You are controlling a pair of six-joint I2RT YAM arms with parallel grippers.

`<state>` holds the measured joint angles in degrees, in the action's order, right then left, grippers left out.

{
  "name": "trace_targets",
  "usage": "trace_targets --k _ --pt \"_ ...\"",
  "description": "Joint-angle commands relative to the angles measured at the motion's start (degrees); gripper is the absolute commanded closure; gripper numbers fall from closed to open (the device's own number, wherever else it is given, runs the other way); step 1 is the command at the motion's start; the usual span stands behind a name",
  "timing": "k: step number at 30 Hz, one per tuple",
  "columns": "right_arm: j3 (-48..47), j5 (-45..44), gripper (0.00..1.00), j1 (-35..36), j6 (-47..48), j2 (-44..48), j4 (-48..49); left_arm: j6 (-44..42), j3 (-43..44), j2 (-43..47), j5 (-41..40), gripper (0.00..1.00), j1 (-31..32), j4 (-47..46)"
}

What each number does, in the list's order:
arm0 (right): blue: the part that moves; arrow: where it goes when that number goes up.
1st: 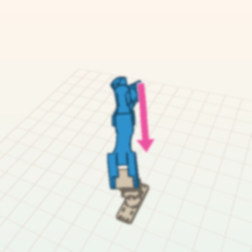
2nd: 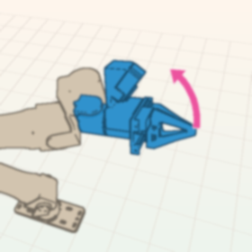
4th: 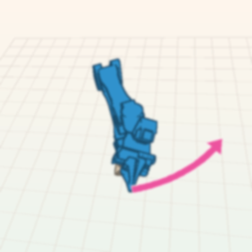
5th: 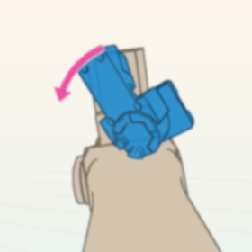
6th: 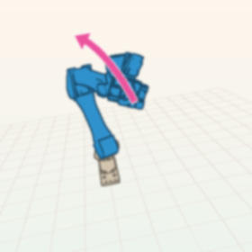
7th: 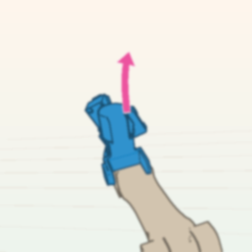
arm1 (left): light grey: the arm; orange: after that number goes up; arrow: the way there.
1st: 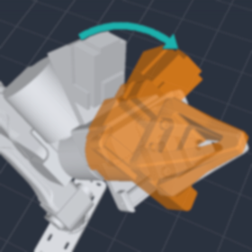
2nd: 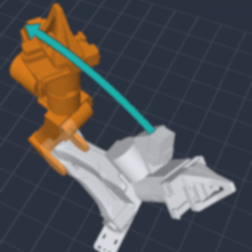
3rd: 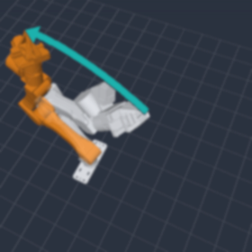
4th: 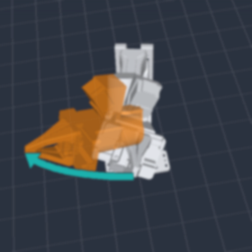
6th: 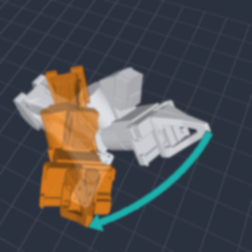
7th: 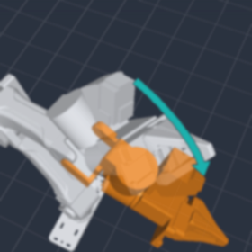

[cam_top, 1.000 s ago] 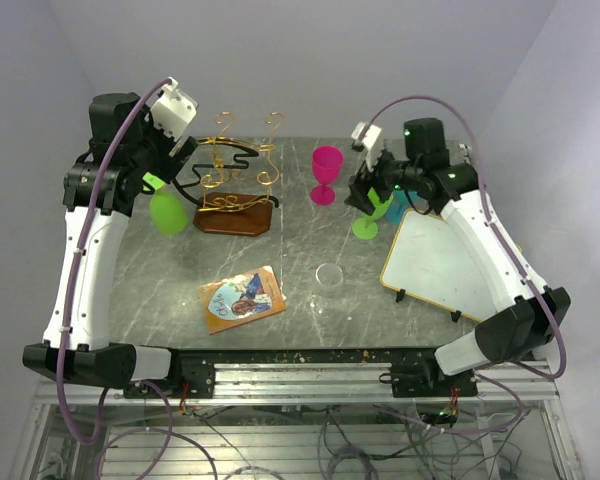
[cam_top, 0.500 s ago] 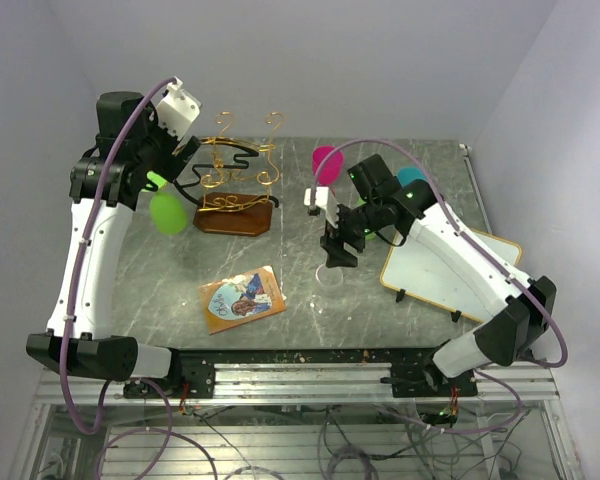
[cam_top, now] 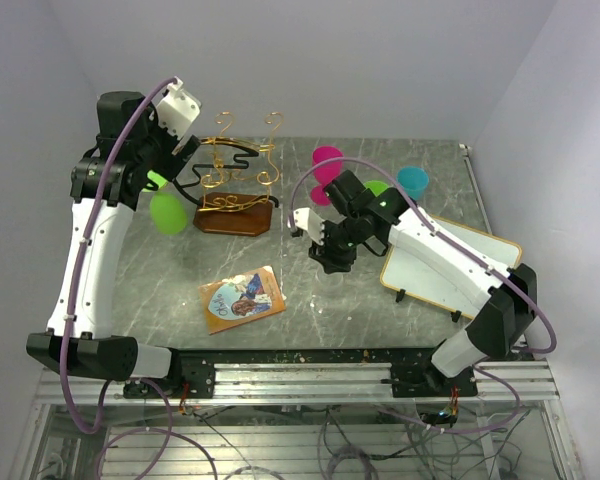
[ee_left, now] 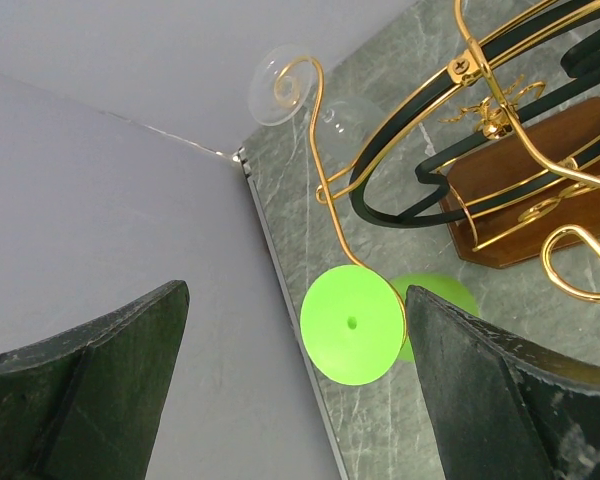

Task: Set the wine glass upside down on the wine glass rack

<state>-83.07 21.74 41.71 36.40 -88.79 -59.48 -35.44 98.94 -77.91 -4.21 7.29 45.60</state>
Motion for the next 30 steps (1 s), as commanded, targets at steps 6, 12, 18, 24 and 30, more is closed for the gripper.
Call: trace_targets --k 6,12,18,24,30 --pt "-0.66 -4.33 0.80 1.76 -0.28 -1.81 -1.42 -0.68 -0.84 0.10 -0.95 0.00 0.36 -2.43" --pt "-3.68 -3.20 1.00 1.80 -0.04 -1.40 -1.96 -0.19 -1.03 -0.05 -0.51 0.00 0.36 -2.79" --pt "-7.45 -5.41 1.00 1.09 0.95 -0.29 -3.09 3.77 -0.71 -0.42 -2.15 0.00 0.19 -4.39" --pt "-11.88 -3.02 1.00 -3.91 2.18 2.40 -2.46 5.28 -2.32 -0.74 -8.15 0.01 -0.03 -7.15" --pt "-15.85 2.39 1.00 -12.67 2.39 7.09 3.65 9.82 0.73 -0.65 -2.26 0.01 -0.86 -6.78"
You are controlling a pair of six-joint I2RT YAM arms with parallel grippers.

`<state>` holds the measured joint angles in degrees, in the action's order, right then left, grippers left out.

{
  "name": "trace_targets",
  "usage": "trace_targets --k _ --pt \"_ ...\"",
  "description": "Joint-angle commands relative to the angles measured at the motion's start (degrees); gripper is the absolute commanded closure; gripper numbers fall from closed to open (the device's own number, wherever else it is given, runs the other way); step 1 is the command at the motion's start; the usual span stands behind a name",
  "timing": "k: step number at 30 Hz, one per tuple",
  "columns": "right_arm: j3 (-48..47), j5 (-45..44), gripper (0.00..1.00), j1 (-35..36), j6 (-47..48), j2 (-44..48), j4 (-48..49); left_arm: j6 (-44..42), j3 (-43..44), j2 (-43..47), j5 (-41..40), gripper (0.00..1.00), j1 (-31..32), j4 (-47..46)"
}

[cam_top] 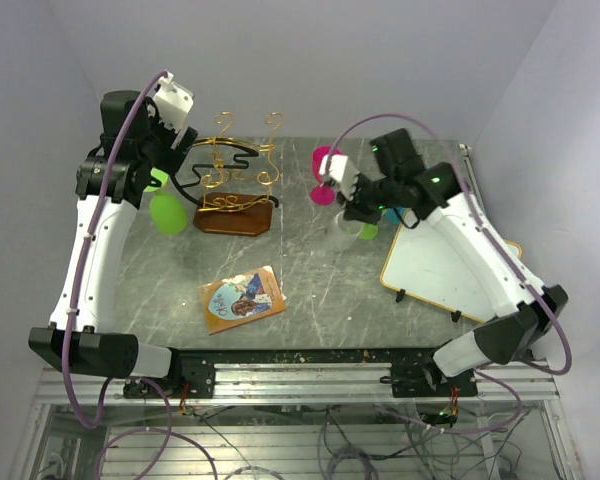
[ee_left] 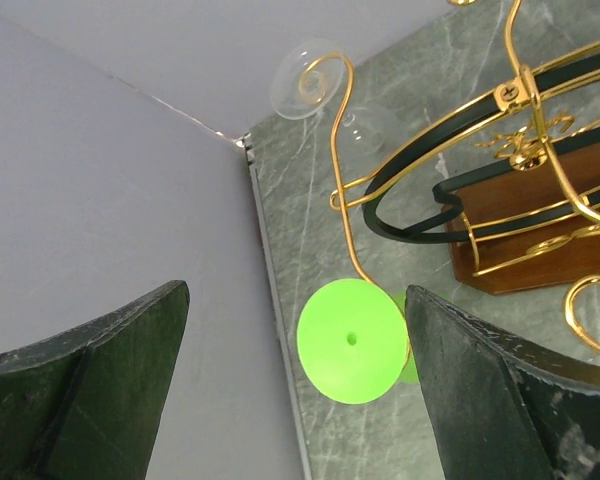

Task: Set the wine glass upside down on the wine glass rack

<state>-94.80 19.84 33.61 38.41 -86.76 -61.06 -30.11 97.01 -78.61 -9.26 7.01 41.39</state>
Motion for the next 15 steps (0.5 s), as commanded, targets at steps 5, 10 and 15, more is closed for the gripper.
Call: trace_targets --k 5,10,15 --pt "-10.91 5.00 1.00 -9.39 -2.99 4.92 8.79 12.02 5.33 -0.16 12.82 0.01 -0.60 -3.18" --pt "-18.96 1.44 1.00 -9.65 -8.36 2.36 11.64 20.96 6.35 -0.26 24.39 0.02 -0.59 -6.07" --pt "-24.33 -0.29 1.00 -9.70 -15.12 0.33 15.86 31.58 6.10 -0.98 33.97 0.05 -0.59 -10.22"
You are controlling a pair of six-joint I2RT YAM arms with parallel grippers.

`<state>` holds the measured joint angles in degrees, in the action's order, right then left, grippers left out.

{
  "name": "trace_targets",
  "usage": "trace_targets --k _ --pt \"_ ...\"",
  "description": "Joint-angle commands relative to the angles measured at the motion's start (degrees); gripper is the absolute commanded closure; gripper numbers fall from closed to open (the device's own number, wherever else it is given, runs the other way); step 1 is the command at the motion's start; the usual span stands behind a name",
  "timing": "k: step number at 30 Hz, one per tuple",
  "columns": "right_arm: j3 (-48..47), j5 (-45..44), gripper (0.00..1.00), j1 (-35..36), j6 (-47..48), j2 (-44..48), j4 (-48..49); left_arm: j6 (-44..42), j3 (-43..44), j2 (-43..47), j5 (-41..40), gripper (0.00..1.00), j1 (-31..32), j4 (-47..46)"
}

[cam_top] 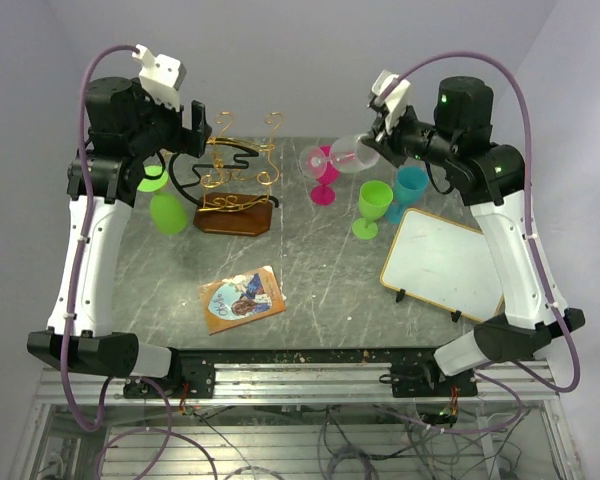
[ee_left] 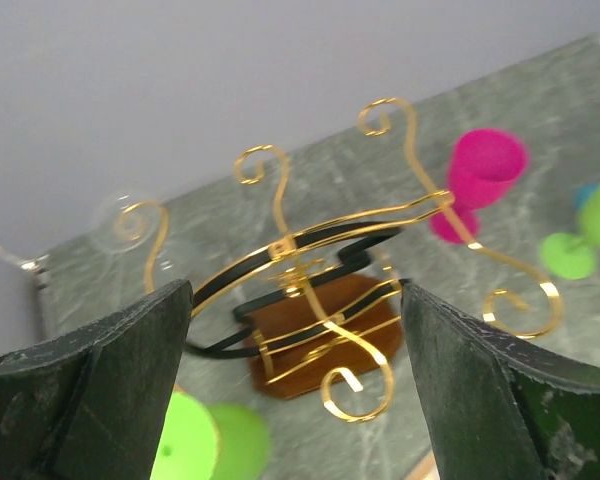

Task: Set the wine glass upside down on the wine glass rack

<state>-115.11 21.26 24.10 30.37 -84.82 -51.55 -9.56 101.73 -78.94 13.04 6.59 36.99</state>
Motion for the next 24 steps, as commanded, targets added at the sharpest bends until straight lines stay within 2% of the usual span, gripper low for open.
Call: trace_targets --k 1,7,14,20,24 --pt "-4.86 -1.67 1.00 -0.24 -8.35 -1.99 7.36 13.55 1.16 -0.87 13.73 0.06 -0.17 -7.06" --pt "-9.16 0.19 1.00 -0.15 -14.25 -4.32 11.35 25.79 -0.99 -2.95 22.08 0.15 1.59 -14.07" --pt "-12.62 2.96 1.00 -0.19 -19.33 -6.78 13.92 36.47 -6.04 -5.45 30.41 0.16 4.76 -25.36" --pt "-13.25 4.01 1.00 -0.19 -21.17 -7.29 14.50 36.65 -7.86 -7.23 31.02 0.21 7.44 -28.28" --pt "-13.05 5.47 1.00 -0.19 -22.37 -7.52 14.87 37.01 -8.94 -8.32 31.19 0.27 9.04 -30.03"
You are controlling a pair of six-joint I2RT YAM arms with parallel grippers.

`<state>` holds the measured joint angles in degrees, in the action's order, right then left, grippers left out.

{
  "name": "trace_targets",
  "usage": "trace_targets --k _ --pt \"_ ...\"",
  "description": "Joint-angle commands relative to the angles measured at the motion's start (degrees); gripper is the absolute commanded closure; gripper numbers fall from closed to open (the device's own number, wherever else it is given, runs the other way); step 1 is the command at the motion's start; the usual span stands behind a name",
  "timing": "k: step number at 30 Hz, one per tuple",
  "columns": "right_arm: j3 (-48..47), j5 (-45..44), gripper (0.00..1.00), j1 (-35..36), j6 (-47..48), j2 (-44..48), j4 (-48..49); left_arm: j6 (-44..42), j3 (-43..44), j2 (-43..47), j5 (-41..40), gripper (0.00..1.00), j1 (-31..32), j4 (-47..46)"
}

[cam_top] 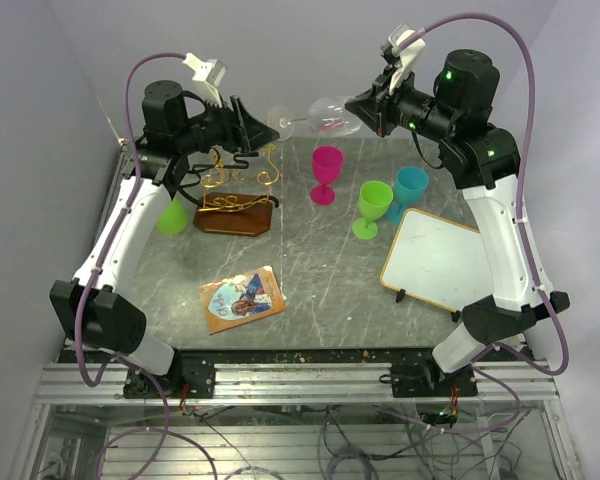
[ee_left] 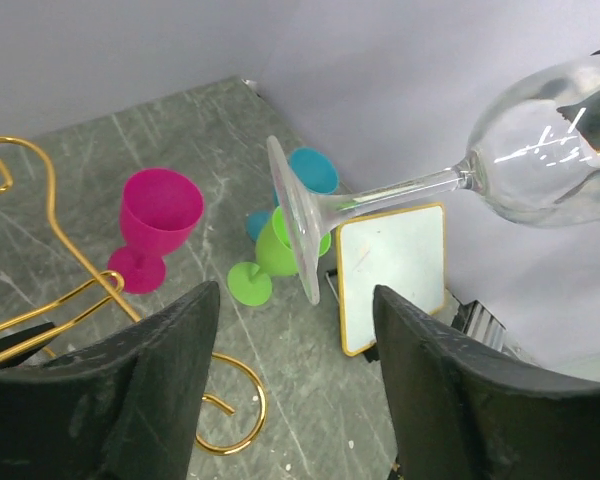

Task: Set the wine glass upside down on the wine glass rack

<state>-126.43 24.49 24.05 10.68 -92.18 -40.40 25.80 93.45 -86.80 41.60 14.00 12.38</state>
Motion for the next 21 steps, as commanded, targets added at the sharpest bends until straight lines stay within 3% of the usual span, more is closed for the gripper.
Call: trace_targets --k 1,12,19,21 --pt "-1.71 2.57 1.00 -0.16 -2.91 -0.19 3.75 1.67 -0.79 -0.71 2.54 0.30 1.93 -5.58" --pt "-0.23 4.07 1.00 -0.15 -3.30 0.14 4.14 1.49 -2.00 -1.14 3.17 0.64 2.74 -7.20" --pt "0.67 3.99 1.00 -0.15 -2.94 0.45 4.32 1.37 -2.31 -0.58 2.95 0.91 2.87 -7.14" --pt "1.28 4.07 1.00 -0.10 -2.34 0.64 4.20 1.07 -2.24 -0.32 2.40 0.93 2.85 -6.44"
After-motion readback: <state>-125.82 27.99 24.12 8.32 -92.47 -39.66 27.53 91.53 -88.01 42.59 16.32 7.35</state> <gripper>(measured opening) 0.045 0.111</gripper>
